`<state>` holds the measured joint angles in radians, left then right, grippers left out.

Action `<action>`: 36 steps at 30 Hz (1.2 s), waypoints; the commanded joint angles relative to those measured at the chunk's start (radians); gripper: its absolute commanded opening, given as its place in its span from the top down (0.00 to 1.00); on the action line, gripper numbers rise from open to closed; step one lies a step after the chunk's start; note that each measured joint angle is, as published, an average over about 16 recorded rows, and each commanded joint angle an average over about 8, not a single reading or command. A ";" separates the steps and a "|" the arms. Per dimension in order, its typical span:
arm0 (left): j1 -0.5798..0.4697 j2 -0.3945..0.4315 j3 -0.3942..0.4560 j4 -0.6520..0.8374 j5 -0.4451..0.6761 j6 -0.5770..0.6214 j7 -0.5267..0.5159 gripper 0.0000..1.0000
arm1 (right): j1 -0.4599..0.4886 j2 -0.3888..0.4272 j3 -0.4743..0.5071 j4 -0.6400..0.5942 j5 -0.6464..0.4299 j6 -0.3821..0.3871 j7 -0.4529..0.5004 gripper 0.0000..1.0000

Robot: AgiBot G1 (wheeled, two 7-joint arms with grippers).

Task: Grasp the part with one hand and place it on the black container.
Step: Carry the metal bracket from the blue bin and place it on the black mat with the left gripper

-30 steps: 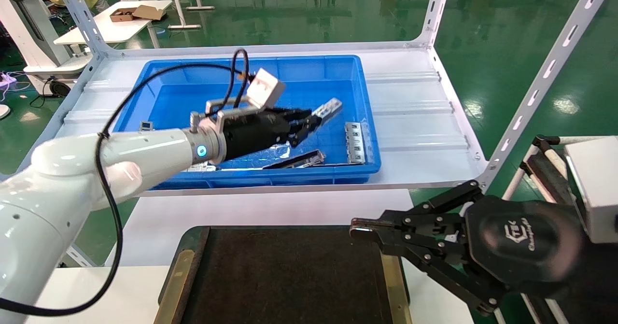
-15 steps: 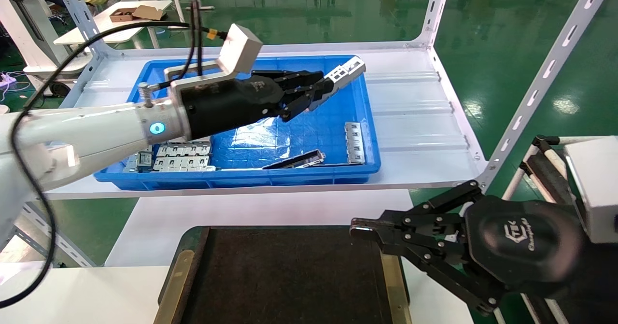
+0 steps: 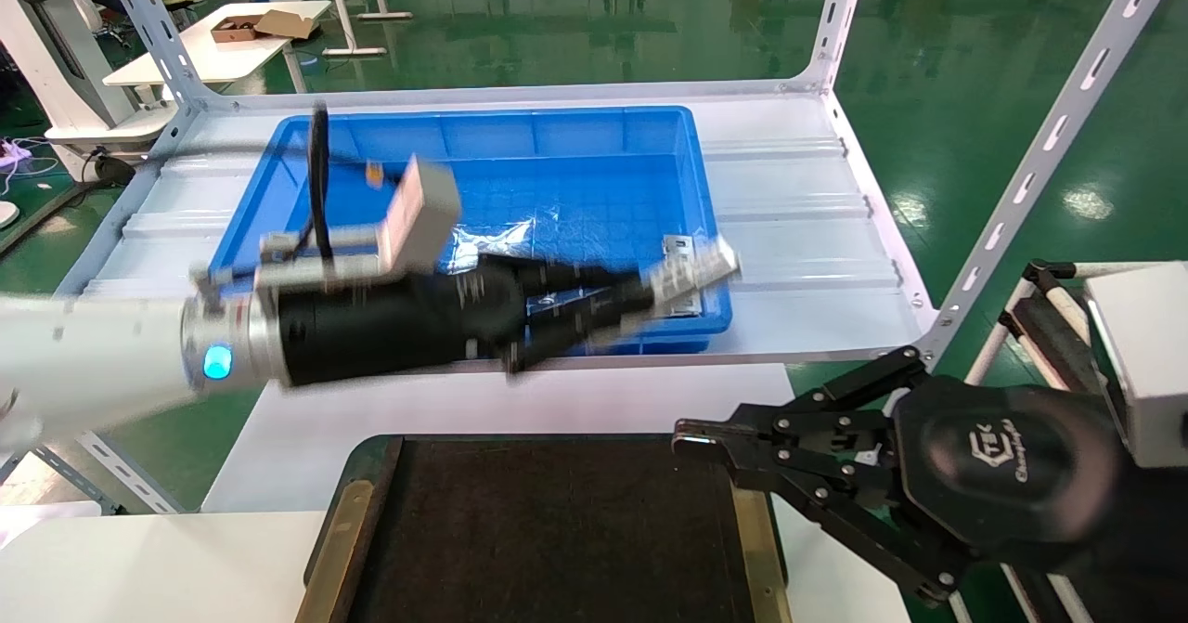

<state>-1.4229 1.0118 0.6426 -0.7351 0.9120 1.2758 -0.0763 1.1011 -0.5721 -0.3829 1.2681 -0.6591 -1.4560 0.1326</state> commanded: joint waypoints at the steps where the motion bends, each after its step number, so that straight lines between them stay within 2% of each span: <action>1: 0.042 -0.031 0.003 -0.080 -0.006 0.005 -0.036 1.00 | 0.000 0.000 0.000 0.000 0.000 0.000 0.000 1.00; 5: 0.160 -0.105 0.013 -0.266 -0.008 -0.061 -0.123 1.00 | 0.000 0.000 0.000 0.000 0.000 0.000 0.000 1.00; 10: 0.319 -0.192 0.036 -0.481 0.021 -0.204 -0.236 1.00 | 0.000 0.000 0.000 0.000 0.000 0.000 0.000 1.00; 16: 0.475 -0.222 0.077 -0.609 0.087 -0.410 -0.333 1.00 | 0.000 0.000 0.000 0.000 0.000 0.000 0.000 1.00; 26: 0.633 -0.089 0.133 -0.609 0.191 -0.775 -0.411 1.00 | 0.000 0.000 0.000 0.000 0.000 0.000 0.000 1.00; 36: 0.682 0.083 0.201 -0.537 0.231 -1.132 -0.563 1.00 | 0.000 0.000 0.000 0.000 0.000 0.000 0.000 1.00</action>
<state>-0.7471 1.0932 0.8433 -1.2575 1.1364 0.1544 -0.6291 1.1012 -0.5720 -0.3832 1.2681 -0.6589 -1.4559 0.1325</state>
